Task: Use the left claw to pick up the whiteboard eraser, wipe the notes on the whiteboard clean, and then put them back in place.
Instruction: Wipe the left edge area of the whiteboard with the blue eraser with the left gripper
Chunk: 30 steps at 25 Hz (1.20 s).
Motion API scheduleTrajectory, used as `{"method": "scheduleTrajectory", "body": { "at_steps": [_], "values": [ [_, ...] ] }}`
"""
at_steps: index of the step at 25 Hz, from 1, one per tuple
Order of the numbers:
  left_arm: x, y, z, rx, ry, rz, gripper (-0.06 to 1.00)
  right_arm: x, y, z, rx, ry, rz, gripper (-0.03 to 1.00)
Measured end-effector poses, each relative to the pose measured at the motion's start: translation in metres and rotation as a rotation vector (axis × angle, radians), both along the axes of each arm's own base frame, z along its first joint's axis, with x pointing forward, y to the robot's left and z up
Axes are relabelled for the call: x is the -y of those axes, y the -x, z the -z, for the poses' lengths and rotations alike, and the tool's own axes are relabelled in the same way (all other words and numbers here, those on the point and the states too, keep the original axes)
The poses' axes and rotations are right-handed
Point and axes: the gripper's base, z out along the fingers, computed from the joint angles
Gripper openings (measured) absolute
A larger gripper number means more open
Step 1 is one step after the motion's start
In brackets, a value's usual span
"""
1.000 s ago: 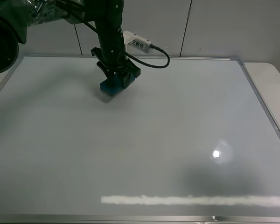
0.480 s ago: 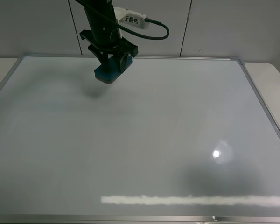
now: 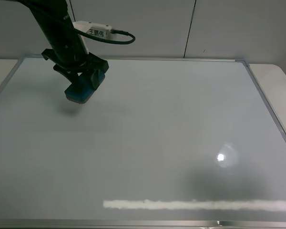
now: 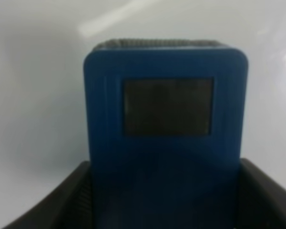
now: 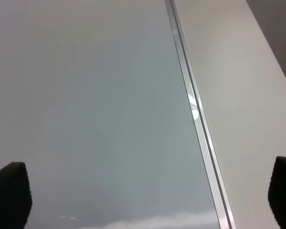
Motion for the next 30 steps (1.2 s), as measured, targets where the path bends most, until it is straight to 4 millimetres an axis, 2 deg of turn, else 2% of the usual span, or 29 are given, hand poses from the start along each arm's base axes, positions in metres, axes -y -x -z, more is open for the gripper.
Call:
{"method": "scheduleTrajectory", "body": {
  "at_steps": [5, 8, 13, 20, 30],
  "values": [
    [-0.061, -0.001, 0.013, -0.052, -0.018, -0.152, 0.56, 0.0, 0.0, 0.0, 0.0, 0.0, 0.0, 0.99],
    [-0.089, -0.001, 0.023, -0.068, -0.021, -0.228, 0.56, 0.0, 0.0, 0.0, 0.0, 0.0, 0.0, 0.99],
    [-0.122, 0.006, 0.039, -0.022, -0.005, -0.317, 0.56, 0.0, 0.0, 0.0, 0.0, 0.0, 0.0, 0.99],
    [-0.148, 0.018, 0.059, 0.017, -0.01, -0.338, 0.56, 0.0, 0.0, 0.0, 0.0, 0.0, 0.0, 0.99],
    [-0.15, 0.018, 0.064, 0.057, -0.01, -0.326, 0.56, 0.0, 0.0, 0.0, 0.0, 0.0, 0.0, 0.99]
  ]
}}
